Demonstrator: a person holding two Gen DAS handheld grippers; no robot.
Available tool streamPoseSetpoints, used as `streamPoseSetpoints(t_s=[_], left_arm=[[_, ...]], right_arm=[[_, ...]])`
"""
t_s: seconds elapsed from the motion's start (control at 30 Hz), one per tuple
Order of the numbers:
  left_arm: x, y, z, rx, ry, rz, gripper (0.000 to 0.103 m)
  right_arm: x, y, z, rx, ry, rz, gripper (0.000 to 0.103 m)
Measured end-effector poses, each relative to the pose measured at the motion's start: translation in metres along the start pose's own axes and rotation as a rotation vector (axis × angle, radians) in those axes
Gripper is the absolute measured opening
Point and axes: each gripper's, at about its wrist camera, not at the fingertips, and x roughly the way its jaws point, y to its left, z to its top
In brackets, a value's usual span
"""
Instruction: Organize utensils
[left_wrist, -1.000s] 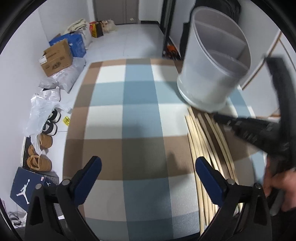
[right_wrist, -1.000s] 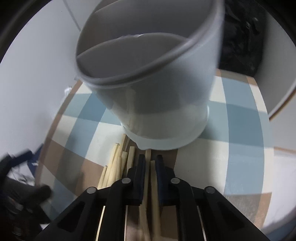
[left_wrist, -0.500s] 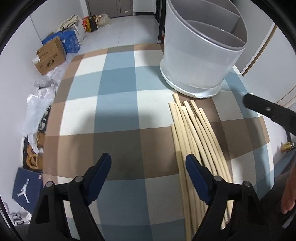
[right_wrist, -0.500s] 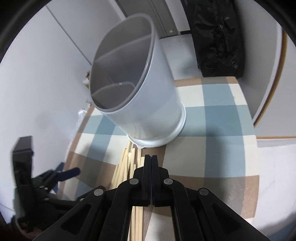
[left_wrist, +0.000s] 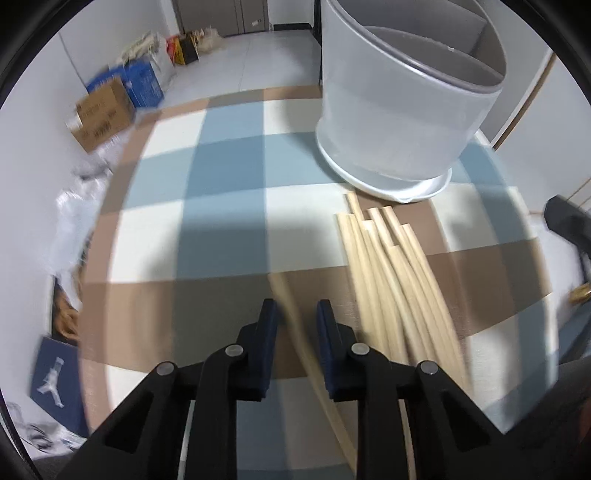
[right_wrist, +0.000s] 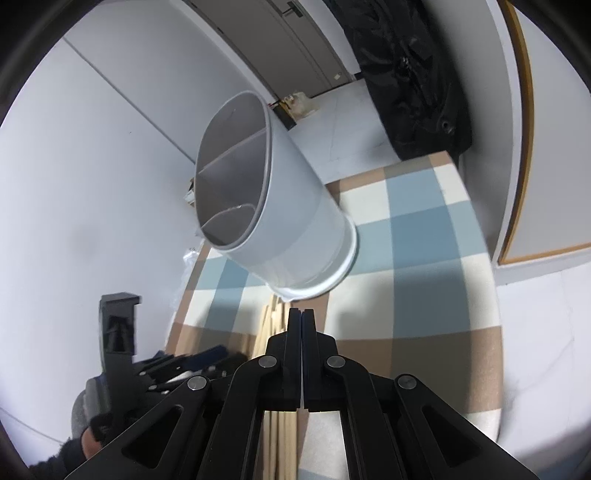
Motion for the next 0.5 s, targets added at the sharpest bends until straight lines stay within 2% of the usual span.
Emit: streamPoseSetpoints(t_s=[0.17,0.33,0.4,0.5], left_arm=[[0.001,0.013,0.000,-0.041,0.006,-0.015,0.017],[0.002,0.021,0.004,-0.126,0.038,-0.096,0.021],[0.002,0.013,0.004,-0.111,0.037,-0.083,0.024],[0.002,-0.006,0.004,-0.043,0.021,-0.006,0.023]], right_arm=[[0.003,0.002,0.000,0.019,0.014,0.058,0.000],[0.013,-0.007,-0.001,0.087,0.046,0.079,0.001],[0.017,-0.007,-0.002,0.094,0.055,0.062,0.003],[0.019,-0.006,-0.002,0.093,0.056,0.043,0.003]])
